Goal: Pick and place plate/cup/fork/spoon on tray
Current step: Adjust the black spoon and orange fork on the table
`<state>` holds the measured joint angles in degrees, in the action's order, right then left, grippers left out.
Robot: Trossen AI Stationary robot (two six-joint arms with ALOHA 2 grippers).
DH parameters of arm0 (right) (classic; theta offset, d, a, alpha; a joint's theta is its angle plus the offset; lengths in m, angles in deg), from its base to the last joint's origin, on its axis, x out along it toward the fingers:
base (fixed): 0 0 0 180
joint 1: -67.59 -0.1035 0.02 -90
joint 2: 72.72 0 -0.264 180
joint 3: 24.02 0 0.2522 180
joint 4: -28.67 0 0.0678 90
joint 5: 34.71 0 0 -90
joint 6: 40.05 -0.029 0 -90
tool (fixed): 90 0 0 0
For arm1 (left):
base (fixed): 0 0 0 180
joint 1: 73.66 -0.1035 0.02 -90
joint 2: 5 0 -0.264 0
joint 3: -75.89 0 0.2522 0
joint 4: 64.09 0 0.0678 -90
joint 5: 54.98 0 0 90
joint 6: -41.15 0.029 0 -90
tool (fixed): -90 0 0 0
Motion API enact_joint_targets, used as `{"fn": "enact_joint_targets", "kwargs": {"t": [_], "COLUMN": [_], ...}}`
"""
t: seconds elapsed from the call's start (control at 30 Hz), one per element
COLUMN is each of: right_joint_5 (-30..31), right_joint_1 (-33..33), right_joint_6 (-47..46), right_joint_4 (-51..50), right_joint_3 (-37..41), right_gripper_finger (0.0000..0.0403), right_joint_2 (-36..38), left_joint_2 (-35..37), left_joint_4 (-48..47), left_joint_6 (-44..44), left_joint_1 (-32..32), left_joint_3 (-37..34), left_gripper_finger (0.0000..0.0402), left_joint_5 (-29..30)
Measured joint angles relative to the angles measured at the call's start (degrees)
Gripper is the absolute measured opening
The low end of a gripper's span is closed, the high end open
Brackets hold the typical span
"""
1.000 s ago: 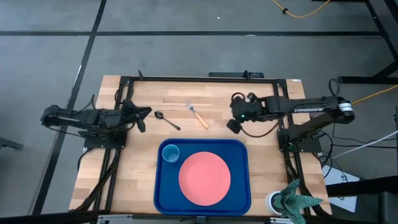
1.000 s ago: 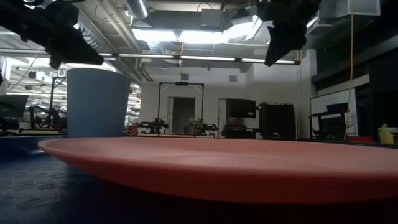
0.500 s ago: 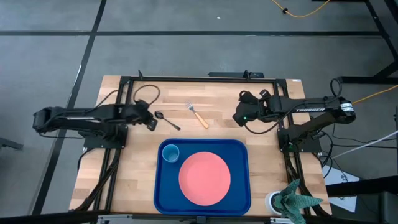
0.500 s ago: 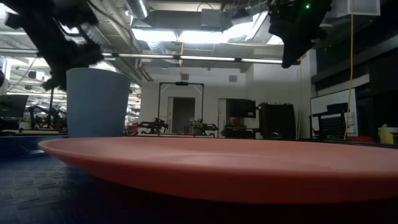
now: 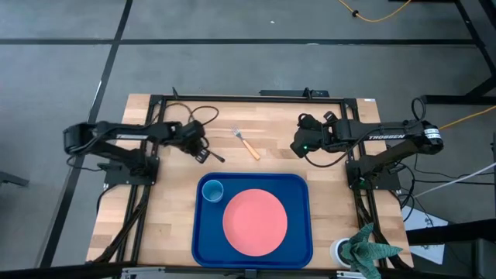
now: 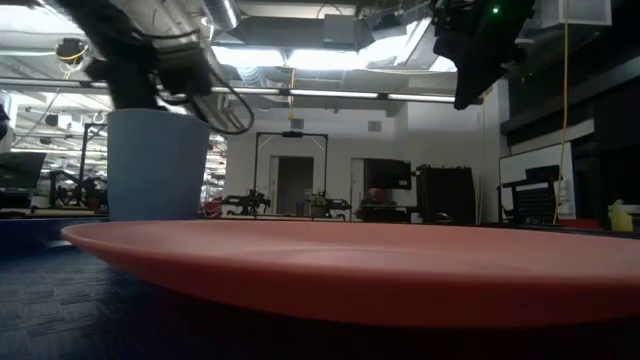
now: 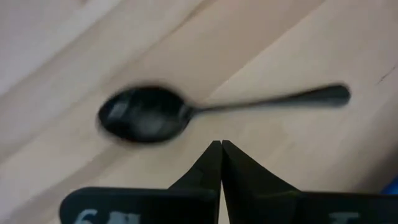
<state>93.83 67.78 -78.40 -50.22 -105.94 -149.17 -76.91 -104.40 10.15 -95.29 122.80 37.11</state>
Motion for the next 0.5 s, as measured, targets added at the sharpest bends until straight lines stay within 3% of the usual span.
{"fn": "enact_joint_targets", "kwargs": {"t": [0.1, 0.27, 0.5], "right_joint_5": [0.0, -0.1, -0.1], "right_joint_1": [0.0, 0.0, 0.0], "right_joint_6": [0.0, 2.1, 2.7], "right_joint_4": [0.0, 0.0, -0.1], "right_joint_3": [0.0, 0.0, 0.0], "right_gripper_finger": [0.0060, 0.0060, 0.0060], "right_joint_2": [0.0, 0.0, 0.0], "left_joint_2": [-6.1, -15.5, -17.4], "left_joint_4": [-1.5, -13.3, -25.0], "left_joint_6": [2.9, 8.4, 14.8], "left_joint_1": [-0.1, -0.1, -0.5], "left_joint_3": [5.0, 14.5, 22.9], "left_gripper_finger": [0.0000, 0.0000, 0.0000], "left_joint_5": [-1.4, -2.5, -0.3]}}
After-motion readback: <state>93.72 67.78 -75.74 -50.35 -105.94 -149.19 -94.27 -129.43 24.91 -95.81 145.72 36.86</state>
